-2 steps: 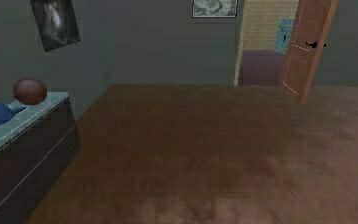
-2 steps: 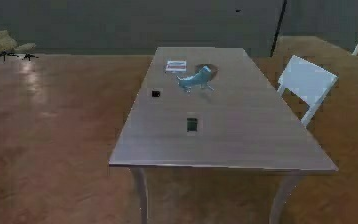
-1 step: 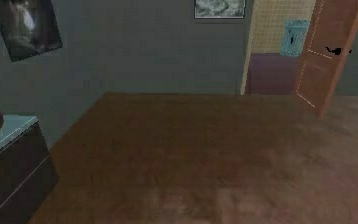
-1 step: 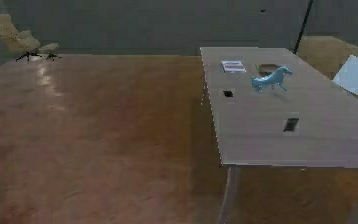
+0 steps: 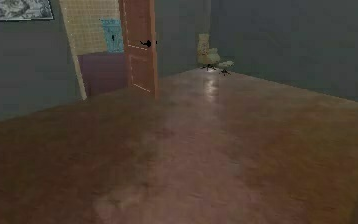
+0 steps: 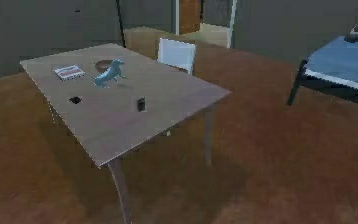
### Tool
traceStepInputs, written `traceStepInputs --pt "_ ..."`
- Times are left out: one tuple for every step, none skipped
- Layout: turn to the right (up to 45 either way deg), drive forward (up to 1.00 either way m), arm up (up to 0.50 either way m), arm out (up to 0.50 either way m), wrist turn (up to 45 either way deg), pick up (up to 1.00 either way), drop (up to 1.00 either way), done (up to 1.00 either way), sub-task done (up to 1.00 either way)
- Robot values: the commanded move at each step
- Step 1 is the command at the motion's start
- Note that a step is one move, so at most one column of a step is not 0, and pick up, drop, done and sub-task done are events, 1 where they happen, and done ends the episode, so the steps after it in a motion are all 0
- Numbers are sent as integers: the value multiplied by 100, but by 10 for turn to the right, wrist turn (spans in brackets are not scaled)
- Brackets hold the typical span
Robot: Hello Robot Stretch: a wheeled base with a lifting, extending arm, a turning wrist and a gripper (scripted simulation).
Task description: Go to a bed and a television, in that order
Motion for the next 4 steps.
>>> traceStepInputs --pt "0 50 0 0 0 0 0 0 0" --pt "450 0 0 0 0 0 0 0 0" --pt "0 100 0 0 0 0 0 0 0" --pt "30 0 0 0 0 0 0 0 0"
